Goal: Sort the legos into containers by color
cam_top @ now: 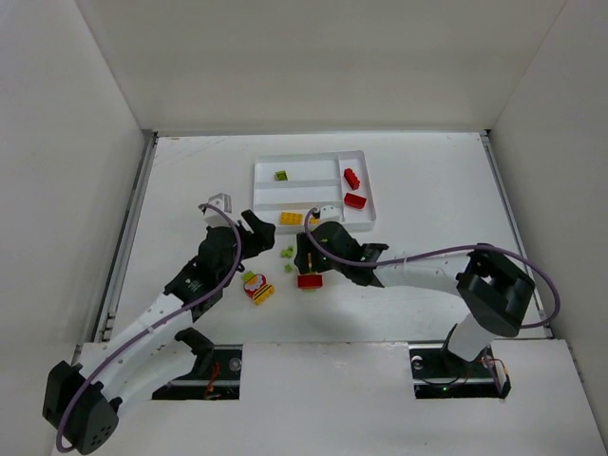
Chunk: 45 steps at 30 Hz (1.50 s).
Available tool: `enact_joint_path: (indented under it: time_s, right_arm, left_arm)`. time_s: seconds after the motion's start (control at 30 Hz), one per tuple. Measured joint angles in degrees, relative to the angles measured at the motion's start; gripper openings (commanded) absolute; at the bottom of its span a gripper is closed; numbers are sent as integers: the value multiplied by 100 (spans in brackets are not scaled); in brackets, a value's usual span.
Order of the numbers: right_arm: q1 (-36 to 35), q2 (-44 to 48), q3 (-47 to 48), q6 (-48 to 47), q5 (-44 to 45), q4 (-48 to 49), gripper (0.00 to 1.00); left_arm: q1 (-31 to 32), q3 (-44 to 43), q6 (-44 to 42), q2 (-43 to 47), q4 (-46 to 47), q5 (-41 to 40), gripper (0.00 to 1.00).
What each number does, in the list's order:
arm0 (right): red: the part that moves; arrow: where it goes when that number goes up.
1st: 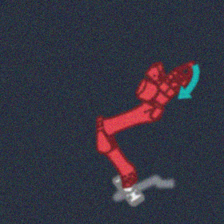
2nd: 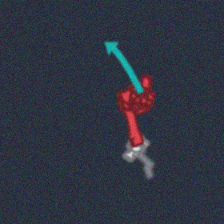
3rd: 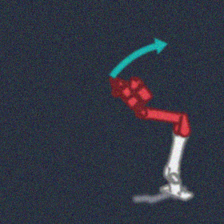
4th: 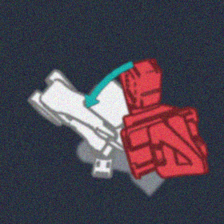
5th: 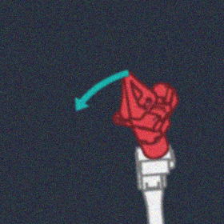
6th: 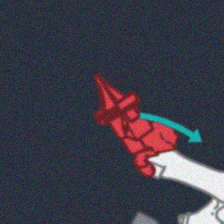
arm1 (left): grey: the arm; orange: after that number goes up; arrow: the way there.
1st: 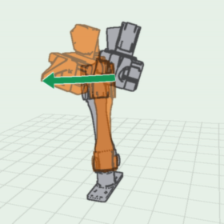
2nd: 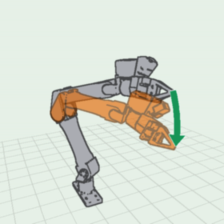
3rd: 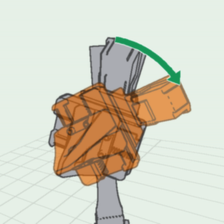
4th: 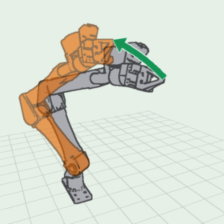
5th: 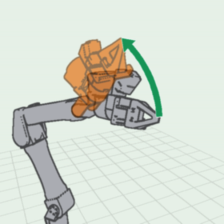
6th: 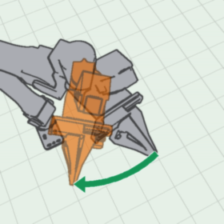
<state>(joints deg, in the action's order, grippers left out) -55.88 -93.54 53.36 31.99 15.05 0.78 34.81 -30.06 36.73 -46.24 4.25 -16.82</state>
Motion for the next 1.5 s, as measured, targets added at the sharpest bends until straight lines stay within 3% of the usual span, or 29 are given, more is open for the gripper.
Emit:
enact_joint_path:
  time_s: [0.2, 0.43, 0.63, 0.97, 1.3, 1.5]
  right_arm:
    - [444, 446, -197, 201, -372, 114, 60]
    - [1040, 616, -361, 584, -986, 398, 60]
    - [1248, 708, -361, 863, -1410, 645, 60]
    - [1346, 1001, -385, 1158, -1871, 927, 60]
    - [1346, 1178, -616, 1298, -2048, 1137, 60]
    - [1346, 1290, -804, 1506, -2151, 1484, 60]
  left_arm:
    - [256, 195, 9, 345, -179, 140, 68]
    - [828, 308, 22, 378, -166, 284, 78]
    - [1285, 339, 96, -138, 271, 337, 79]
    - [1294, 424, 271, -946, 1086, 374, 84]
    - [1156, 540, 568, -1314, 1825, 586, 80]
    - [1163, 667, 857, -1318, 2096, 627, 70]
